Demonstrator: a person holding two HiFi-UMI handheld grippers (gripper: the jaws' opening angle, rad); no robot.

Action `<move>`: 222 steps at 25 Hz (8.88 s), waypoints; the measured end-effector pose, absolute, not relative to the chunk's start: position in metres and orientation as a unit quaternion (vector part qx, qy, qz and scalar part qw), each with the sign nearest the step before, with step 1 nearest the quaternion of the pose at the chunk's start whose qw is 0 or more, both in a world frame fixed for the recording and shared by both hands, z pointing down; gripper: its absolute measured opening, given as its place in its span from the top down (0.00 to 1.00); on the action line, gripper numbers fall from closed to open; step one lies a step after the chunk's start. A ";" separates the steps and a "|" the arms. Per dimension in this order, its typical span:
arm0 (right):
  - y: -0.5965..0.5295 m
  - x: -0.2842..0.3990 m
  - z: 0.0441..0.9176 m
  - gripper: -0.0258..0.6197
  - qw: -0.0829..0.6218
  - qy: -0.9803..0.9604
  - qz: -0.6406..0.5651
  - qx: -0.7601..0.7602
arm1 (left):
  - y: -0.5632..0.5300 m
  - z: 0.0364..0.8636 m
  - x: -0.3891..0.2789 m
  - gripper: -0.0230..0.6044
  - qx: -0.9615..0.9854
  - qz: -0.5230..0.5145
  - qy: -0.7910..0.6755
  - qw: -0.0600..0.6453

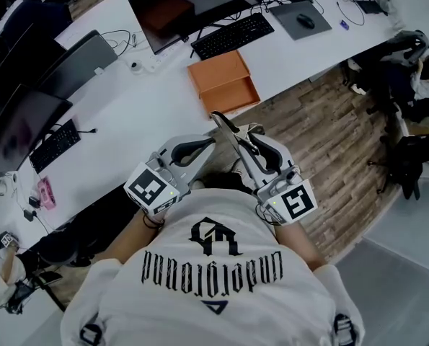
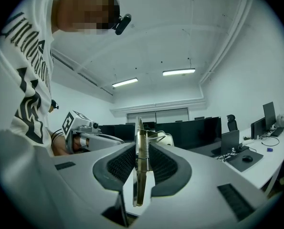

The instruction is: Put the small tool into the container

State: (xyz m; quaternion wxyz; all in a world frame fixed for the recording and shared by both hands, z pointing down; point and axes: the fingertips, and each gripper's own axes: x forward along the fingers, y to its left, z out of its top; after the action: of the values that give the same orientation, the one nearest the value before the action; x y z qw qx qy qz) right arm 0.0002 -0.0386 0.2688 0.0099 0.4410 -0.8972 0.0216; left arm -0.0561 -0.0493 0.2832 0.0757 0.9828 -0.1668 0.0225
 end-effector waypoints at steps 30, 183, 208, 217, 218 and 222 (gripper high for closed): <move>-0.126 0.170 0.285 0.82 0.022 -0.925 0.038 0.377 | -0.120 0.290 0.083 0.94 0.959 0.019 -0.267 0.094; -0.219 0.096 0.493 0.73 0.294 -0.911 0.095 0.272 | -0.216 0.446 0.054 0.94 0.944 0.087 -0.252 0.193; -0.158 0.137 0.363 0.77 0.198 -0.925 0.044 0.322 | -0.159 0.329 0.048 0.94 0.955 0.067 -0.277 0.074; -0.152 0.144 0.356 0.82 0.180 -0.933 0.033 0.309 | -0.141 0.321 0.045 0.94 0.944 0.057 -0.316 0.077; -0.149 0.143 0.354 0.83 0.176 -0.936 0.031 0.303 | -0.138 0.320 0.043 0.94 0.941 0.057 -0.323 0.079; -0.142 0.133 0.341 0.87 0.151 -0.944 0.013 0.292 | -0.123 0.323 0.029 0.94 0.931 0.060 -0.349 0.092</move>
State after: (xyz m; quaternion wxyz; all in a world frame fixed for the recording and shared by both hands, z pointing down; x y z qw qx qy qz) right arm 0.1327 -0.1420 0.3414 0.1514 0.2924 -0.9441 0.0135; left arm 0.0292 -0.1227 0.3229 0.0924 0.9307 -0.3489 0.0601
